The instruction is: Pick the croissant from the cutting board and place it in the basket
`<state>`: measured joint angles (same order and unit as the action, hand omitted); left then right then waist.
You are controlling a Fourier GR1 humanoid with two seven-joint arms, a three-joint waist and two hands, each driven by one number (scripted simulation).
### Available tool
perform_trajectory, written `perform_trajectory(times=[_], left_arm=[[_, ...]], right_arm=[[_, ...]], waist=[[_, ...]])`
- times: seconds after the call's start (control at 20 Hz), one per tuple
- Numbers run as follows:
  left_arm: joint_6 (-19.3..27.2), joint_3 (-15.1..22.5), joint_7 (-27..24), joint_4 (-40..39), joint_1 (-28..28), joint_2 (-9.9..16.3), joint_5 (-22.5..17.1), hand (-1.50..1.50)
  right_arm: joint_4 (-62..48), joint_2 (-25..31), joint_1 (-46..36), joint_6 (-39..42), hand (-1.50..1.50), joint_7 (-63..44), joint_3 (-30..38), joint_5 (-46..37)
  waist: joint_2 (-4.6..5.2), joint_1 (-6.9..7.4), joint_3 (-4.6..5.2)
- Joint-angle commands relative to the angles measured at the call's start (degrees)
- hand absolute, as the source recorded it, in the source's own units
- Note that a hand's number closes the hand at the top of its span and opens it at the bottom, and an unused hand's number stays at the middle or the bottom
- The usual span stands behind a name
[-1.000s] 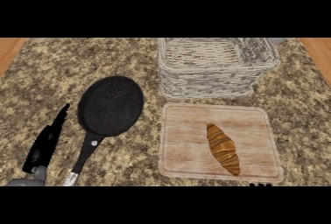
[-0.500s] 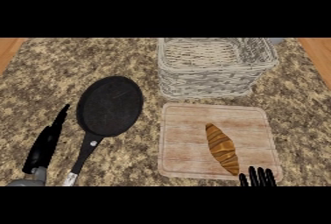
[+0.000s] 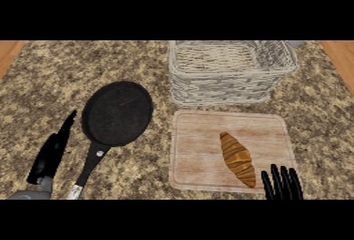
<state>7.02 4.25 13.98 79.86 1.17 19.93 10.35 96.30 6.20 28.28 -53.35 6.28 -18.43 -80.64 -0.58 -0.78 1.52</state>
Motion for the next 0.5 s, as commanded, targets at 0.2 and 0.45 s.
perform_trajectory(times=[0.2, 0.45], left_arm=[[-1.5, -1.0, -0.2, -1.0, 0.8, 0.2, -0.6, 0.00], [-1.5, -1.1, -0.4, -1.2, 0.4, 0.5, 0.0, 0.00]], right_arm=[[-4.5, -5.7, -9.1, 1.7, -1.50, -1.8, 0.7, 1.6], [-8.5, -5.8, -14.4, 4.8, -1.50, -2.4, 3.0, 3.2]], waist=[[0.68, 1.14, -1.54], [0.86, 1.49, -1.56]])
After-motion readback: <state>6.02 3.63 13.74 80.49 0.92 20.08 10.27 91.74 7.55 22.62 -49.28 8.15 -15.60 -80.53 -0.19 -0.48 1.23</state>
